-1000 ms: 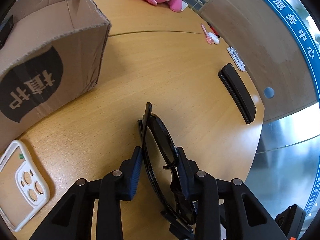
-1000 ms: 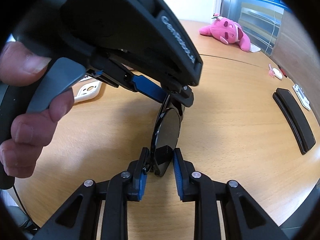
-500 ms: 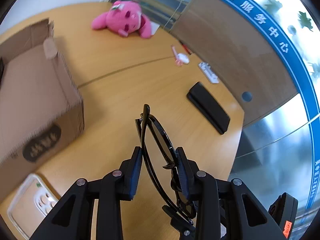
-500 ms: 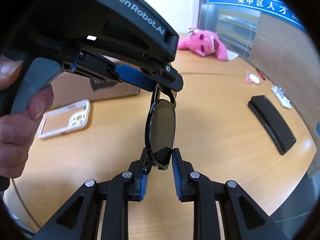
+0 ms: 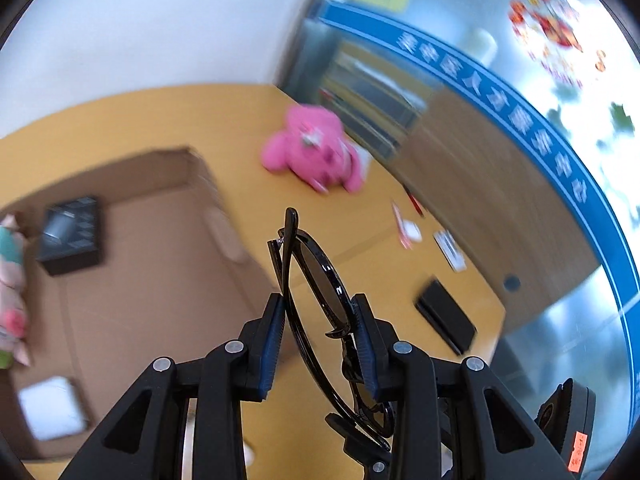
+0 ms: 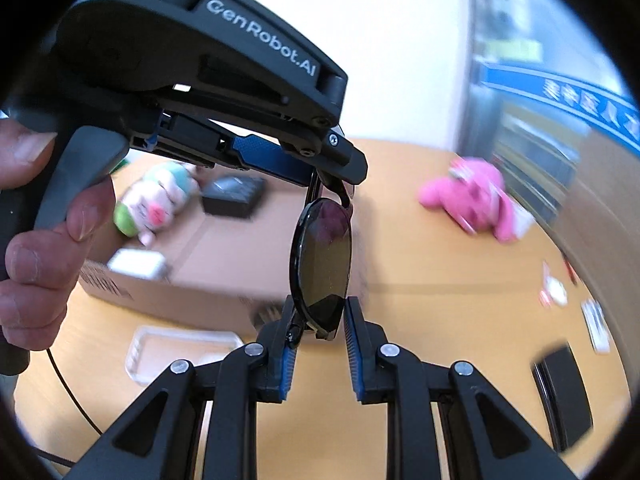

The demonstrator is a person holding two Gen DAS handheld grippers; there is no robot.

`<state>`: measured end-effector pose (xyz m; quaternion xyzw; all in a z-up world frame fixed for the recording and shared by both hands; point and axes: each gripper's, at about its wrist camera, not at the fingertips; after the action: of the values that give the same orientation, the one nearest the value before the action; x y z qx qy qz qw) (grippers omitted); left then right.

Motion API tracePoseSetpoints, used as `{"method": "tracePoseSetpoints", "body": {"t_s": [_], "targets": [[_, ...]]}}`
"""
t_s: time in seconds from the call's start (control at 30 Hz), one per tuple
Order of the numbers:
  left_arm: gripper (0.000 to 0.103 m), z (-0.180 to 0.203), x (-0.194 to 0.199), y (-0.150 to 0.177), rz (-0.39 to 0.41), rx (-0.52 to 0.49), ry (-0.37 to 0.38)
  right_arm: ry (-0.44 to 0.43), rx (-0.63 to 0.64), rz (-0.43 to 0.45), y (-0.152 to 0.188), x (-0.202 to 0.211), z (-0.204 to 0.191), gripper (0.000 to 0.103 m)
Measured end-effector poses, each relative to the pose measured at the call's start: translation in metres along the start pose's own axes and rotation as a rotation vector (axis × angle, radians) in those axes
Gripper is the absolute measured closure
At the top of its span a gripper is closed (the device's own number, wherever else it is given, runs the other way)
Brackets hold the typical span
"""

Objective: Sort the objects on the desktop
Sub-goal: 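Carry the sunglasses over the box with both grippers and lower them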

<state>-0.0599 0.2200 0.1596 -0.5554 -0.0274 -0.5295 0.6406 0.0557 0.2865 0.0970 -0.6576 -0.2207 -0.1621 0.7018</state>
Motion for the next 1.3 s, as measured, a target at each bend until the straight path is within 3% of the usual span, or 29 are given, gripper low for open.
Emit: {"method": "tracePoseSetpoints", "body": {"t_s": [0.13, 0.33, 0.53, 0.67, 0.97, 1.3], "targets": [[0.067, -0.033, 0.02, -0.034, 0.05, 0.026, -0.046, -0.079, 0.052, 0.033, -0.043, -0.026, -0.015, 0.082], [0.067, -0.076, 0.024, -0.088, 0.071, 0.031, -0.091, -0.16, 0.028, 0.034, -0.094, -0.065, -0.016, 0.082], [0.067, -0.122, -0.004, -0.13, 0.041, 0.062, -0.092, -0.199, -0.029, -0.02, -0.125, -0.114, -0.016, 0.081], [0.067, -0.153, -0.044, -0.144, -0.004, 0.086, -0.078, -0.188, -0.031, -0.09, -0.132, -0.157, -0.013, 0.081], [0.067, -0.224, -0.137, -0.139, -0.137, 0.183, -0.048, -0.176, -0.073, -0.276, -0.119, -0.252, -0.002, 0.082], [0.068, -0.264, -0.185, -0.11, -0.231, 0.244, -0.068, -0.173, -0.063, -0.47, -0.09, -0.31, -0.016, 0.082]]}}
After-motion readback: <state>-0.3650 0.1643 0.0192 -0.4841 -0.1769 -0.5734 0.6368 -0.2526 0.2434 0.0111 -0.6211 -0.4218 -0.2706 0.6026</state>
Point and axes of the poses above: each gripper's, at about its wrist camera, not at the fingertips, and x roughly against the way its jaws point, z to its right, y to its underside, and after that the axes turned 6 degrees about z, right-handed
